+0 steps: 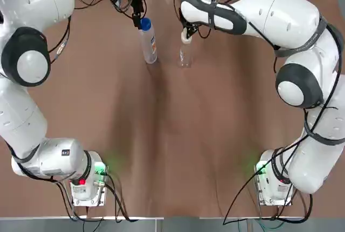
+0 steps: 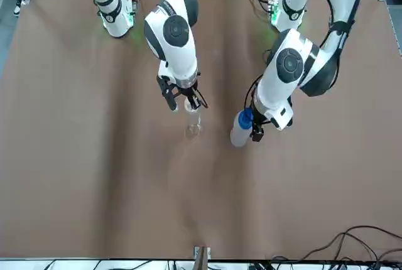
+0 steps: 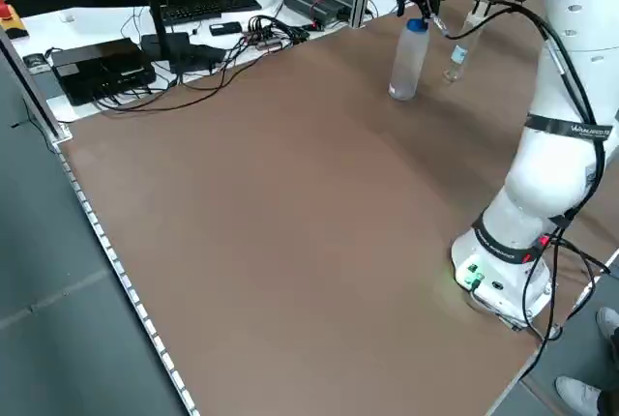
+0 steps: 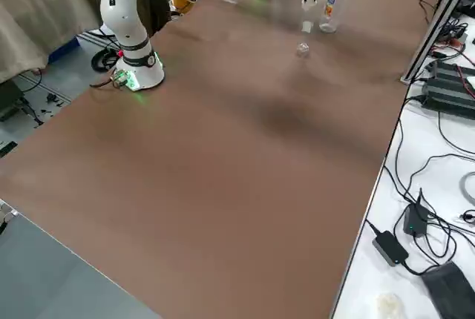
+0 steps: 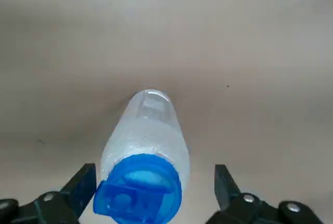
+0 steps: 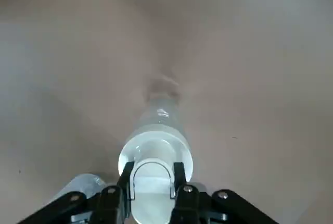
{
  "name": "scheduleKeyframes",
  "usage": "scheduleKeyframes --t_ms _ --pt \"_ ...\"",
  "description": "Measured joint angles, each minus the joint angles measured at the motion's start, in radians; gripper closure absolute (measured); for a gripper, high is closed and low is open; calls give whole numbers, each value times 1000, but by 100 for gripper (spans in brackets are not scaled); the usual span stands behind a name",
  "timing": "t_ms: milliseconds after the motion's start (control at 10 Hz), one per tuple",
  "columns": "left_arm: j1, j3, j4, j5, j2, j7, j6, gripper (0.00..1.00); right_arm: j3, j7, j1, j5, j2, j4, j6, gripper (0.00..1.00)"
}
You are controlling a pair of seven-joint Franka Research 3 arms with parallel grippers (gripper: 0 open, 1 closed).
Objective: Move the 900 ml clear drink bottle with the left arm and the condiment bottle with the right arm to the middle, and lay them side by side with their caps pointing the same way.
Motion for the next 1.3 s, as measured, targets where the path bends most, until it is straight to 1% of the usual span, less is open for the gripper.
scheduleKeyframes --t_ms 200,400,700,1100,1300 --pt "8 2 26 1 0 97 -42 0 -11 15 -3 0 12 0 0 67" --pt "10 2 42 3 -4 260 -83 0 -13 44 -4 0 16 0 0 67" --pt "7 -2 44 18 -29 592 -97 0 -13 67 -4 1 17 1 -1 67" --pt "7 -1 41 25 -29 1042 -100 0 -12 82 -3 1 18 1 -7 67" --pt "8 -1 46 25 -29 1198 -98 0 -12 83 -3 1 18 1 -7 67"
